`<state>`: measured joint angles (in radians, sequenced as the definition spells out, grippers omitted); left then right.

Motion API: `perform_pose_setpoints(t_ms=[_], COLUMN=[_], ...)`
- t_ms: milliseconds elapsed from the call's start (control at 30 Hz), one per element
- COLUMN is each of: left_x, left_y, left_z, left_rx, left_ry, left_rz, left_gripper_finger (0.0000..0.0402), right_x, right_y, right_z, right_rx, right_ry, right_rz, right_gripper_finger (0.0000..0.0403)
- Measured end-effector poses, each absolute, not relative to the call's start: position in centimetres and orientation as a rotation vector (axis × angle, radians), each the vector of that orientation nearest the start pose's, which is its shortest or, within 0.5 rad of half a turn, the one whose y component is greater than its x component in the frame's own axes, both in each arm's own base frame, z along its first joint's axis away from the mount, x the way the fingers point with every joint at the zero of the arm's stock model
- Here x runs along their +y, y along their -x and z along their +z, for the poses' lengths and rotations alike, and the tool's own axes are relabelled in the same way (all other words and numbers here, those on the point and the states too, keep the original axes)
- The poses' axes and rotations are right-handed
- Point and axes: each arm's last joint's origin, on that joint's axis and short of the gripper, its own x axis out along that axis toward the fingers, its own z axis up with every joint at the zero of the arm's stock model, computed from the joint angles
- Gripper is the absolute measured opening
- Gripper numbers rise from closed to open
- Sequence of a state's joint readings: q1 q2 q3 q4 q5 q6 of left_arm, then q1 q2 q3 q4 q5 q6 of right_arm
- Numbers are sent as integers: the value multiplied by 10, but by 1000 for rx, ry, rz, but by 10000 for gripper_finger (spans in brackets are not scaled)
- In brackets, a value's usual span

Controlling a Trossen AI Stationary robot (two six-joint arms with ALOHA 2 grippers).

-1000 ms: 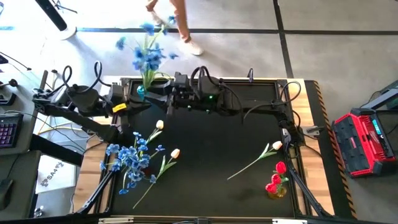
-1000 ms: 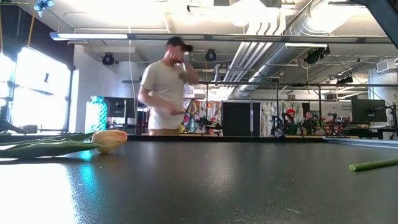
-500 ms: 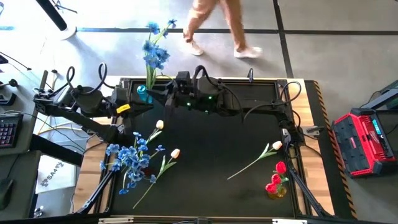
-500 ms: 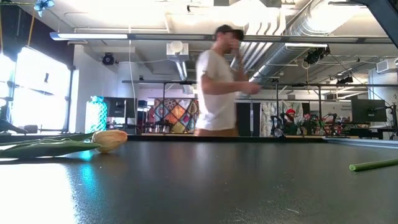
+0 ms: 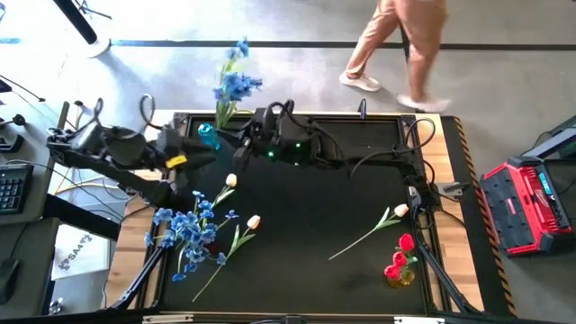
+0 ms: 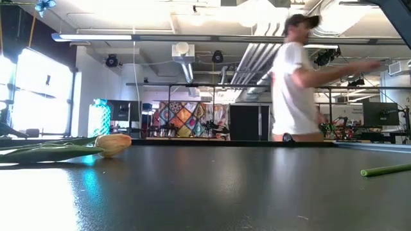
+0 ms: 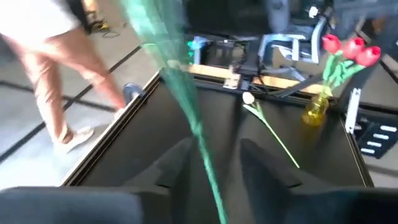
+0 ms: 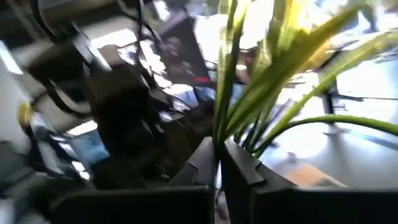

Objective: Sort flowers into vase by color
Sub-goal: Put the blue flowers into the red vase

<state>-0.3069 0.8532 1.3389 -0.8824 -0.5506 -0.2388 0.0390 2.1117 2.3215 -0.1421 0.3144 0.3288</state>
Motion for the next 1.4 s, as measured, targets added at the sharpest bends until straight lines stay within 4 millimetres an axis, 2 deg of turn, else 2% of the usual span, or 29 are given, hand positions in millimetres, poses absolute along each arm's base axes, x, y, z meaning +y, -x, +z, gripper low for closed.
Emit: perform_pose_setpoints(t_ms=[133, 233, 333, 500, 600, 767, 967, 1100, 1233, 1400], left_x=[-11, -3, 1, 5, 3, -3, -7, -6, -4, -8], left_y=[-85, -59, -36, -13, -12, -27, -40, -36, -23, -20], left_z=[445, 453, 452, 430, 418, 394, 362, 343, 325, 302], left_rx=[301, 251, 248, 466, 585, 703, 774, 762, 761, 770], left_ry=[137, 209, 236, 244, 300, 296, 317, 359, 418, 424], left_rz=[310, 268, 181, 80, 69, 67, 88, 73, 37, -144], left_gripper_finger=[179, 205, 211, 201, 194, 186, 184, 184, 184, 176], right_x=[15, 18, 19, 19, 18, 20, 23, 25, 29, 37], right_y=[-477, -476, -476, -474, -475, -484, -498, -503, -505, -504], right_z=[437, 433, 430, 418, 412, 400, 361, 342, 331, 319], right_rx=[-27, 19, 50, 165, 196, 154, 121, 43, -34, -78], right_ry=[-260, -238, -230, -231, -238, -269, -358, -399, -389, -367], right_rz=[-369, -400, -404, -421, -429, -383, -298, -214, -109, -28], right_gripper_finger=[1, 1, 0, 0, 0, 0, 0, 0, 0, 0])
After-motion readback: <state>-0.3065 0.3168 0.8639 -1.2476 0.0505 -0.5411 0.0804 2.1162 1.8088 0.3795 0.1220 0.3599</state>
